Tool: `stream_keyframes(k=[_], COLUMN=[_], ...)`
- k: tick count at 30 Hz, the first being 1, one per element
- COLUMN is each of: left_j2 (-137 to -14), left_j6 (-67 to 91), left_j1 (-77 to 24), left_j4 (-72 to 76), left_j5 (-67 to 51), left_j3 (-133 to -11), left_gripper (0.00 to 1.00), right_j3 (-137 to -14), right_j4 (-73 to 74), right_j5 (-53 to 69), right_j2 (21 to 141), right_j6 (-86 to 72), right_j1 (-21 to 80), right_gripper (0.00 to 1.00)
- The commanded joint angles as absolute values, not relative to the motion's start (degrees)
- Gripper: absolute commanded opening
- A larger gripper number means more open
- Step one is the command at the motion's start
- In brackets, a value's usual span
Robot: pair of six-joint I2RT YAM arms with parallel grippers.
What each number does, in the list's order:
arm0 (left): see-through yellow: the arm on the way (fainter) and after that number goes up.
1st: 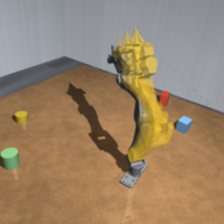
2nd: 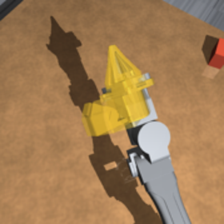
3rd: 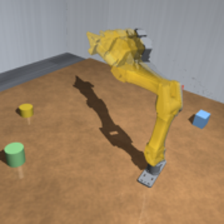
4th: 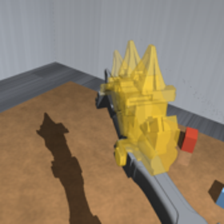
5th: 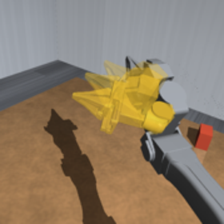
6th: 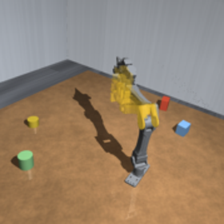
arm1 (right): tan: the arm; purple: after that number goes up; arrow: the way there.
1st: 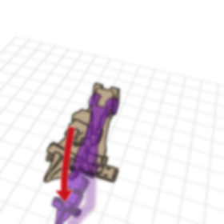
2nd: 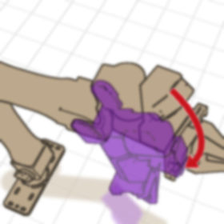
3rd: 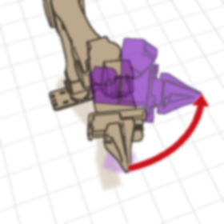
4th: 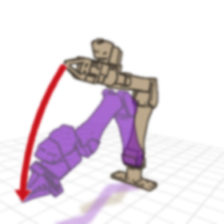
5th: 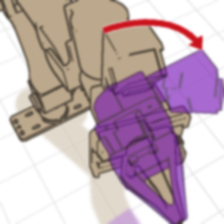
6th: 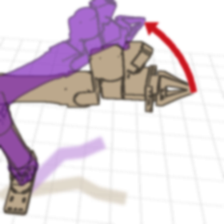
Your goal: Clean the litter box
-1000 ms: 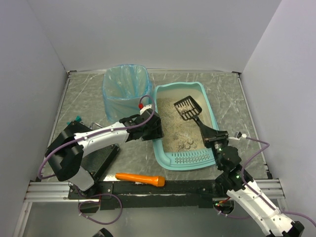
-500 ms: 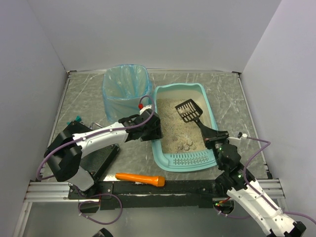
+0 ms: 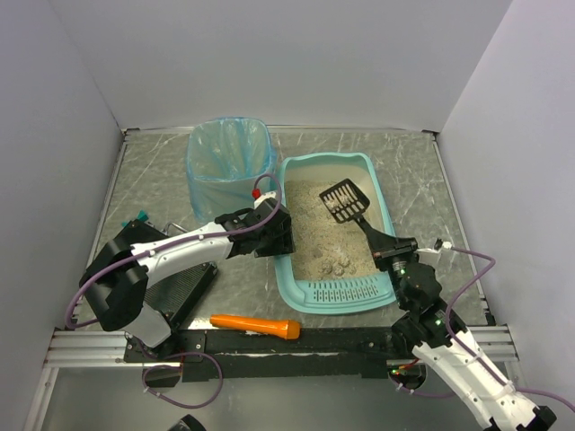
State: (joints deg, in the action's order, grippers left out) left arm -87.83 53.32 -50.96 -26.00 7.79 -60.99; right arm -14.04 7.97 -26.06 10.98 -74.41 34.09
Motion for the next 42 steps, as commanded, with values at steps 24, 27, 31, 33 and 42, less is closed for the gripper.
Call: stream_keyframes(k=[24, 27, 31, 33, 42], left_j2=[-88.07, -88.06, -88.42, -87.02, -85.78], left_j6=[44.82, 46.05, 46.41, 47.19, 47.46], left_j1=[-49.83, -49.75, -49.57, -49.48, -49.57], left_j4=[-22.41, -20.57, -22.06, -20.92, -22.24], left_j5=[7.73, 7.56, 7.38, 7.82, 9.14], left_j3=[-68.38, -67.15, -67.95, -66.63, -67.59], left_gripper=[0.64, 0.65, 0.64, 0.66, 0.75], right_j3=[-22.92, -20.32, -23.54, -23.12, -22.59], right_j4=[14.2, 2.95, 4.78, 4.14, 5.89], right_j5=[-30.92, -23.76, -22.84, -21.37, -20.57], right_j2=[14.41, 15.9, 21.43, 21.36, 18.28], right_j6=[-61.7, -58.72, -60.29, -61.34, -61.44], right_j1=[33.14, 32.87, 31.73, 30.77, 30.32], right_gripper=[0.0, 0.0, 0.0, 0.0, 0.0])
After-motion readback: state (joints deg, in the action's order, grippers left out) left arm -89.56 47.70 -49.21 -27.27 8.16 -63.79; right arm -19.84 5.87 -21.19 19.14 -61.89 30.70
